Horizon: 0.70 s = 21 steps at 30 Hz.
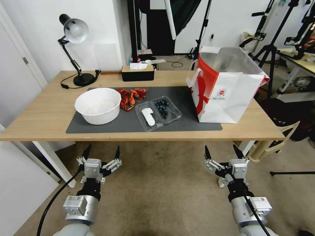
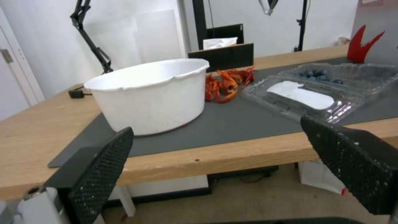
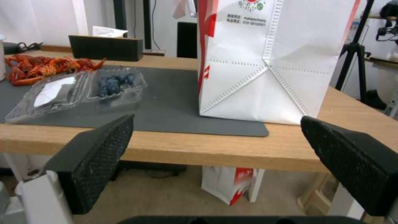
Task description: Close the takeout container lid, then place the container into the takeout bag.
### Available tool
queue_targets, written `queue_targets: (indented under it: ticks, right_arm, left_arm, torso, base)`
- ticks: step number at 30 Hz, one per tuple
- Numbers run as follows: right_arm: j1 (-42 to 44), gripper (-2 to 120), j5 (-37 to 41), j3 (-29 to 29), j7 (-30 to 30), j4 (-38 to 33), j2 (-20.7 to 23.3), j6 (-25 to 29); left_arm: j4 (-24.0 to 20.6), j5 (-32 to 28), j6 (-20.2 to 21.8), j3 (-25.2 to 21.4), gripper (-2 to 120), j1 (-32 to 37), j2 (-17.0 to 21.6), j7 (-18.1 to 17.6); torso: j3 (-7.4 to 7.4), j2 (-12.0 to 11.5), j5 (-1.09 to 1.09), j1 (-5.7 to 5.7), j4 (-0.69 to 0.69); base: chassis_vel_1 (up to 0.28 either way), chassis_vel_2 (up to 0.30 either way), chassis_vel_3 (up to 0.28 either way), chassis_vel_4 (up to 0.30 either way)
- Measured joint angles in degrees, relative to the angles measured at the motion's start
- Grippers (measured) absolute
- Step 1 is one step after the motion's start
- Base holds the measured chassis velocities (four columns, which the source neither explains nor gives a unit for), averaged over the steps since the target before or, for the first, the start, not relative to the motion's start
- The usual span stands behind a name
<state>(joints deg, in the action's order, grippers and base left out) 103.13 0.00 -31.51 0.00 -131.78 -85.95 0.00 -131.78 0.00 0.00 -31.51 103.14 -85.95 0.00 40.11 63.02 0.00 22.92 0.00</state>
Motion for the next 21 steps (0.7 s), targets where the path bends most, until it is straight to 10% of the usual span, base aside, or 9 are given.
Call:
queue_targets:
  ticks: [21]
  right_arm:
    - [0.0, 100, 0.0, 0.0, 0.0, 0.0, 0.0, 0.0]
  left_arm:
    - [0.0, 0.0, 0.0, 0.0, 100, 0.0, 0.0, 0.0]
  torso:
    - [0.0, 0.0, 0.0, 0.0, 0.0]
  base:
    - [0.0, 0.0, 0.0, 0.0]
